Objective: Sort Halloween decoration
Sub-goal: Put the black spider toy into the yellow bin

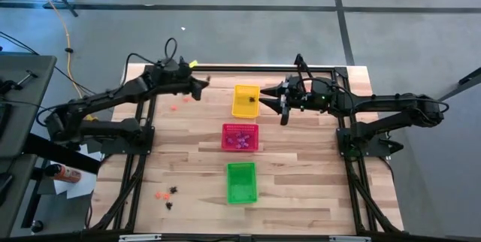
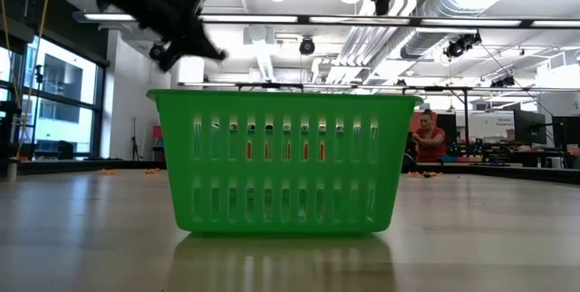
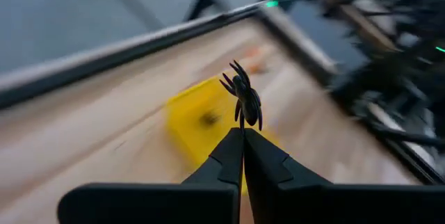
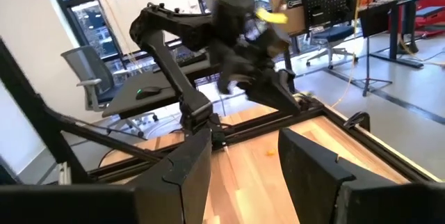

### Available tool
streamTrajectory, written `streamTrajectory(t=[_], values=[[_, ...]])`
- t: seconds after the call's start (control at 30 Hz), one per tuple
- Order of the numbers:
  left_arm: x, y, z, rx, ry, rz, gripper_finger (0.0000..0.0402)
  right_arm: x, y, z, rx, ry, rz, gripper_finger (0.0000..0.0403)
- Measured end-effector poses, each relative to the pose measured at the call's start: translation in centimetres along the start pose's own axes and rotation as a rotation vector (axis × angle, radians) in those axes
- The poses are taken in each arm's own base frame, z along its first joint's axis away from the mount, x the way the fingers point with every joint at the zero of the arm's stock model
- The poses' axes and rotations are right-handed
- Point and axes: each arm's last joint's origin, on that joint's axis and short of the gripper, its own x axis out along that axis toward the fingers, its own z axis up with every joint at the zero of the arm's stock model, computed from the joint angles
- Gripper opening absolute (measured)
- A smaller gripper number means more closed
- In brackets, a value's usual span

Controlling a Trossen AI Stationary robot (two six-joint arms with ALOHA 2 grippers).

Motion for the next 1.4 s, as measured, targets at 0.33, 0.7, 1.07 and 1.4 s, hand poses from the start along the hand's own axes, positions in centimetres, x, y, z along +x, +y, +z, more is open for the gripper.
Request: streamTrajectory(t=[0.33, 0.7, 1.07, 1.4], values=[[-1.9, -9.1, 3.3, 0.394, -0.203, -0.363, 0.0000, -0.1, 0.3, 1.2, -0.043, -0.124, 0.030, 0.0162], [-3.7, -13.9, 2.0, 0.514, -0.342, -0.553, 0.0000, -0.1, 0.7, 1.2, -0.067, -0.110, 0.141, 0.0162], [-3.4, -13.9, 2.1, 0.516, -0.353, -0.520, 0.0000, -0.1, 0.7, 1.2, -0.100, -0.112, 0.139, 0.0162], [3.6, -12.2, 2.9, 0.489, -0.087, -0.249, 0.0000, -0.3, -0.1, 1.9, -0.161, -0.160, 0.105, 0.0162]])
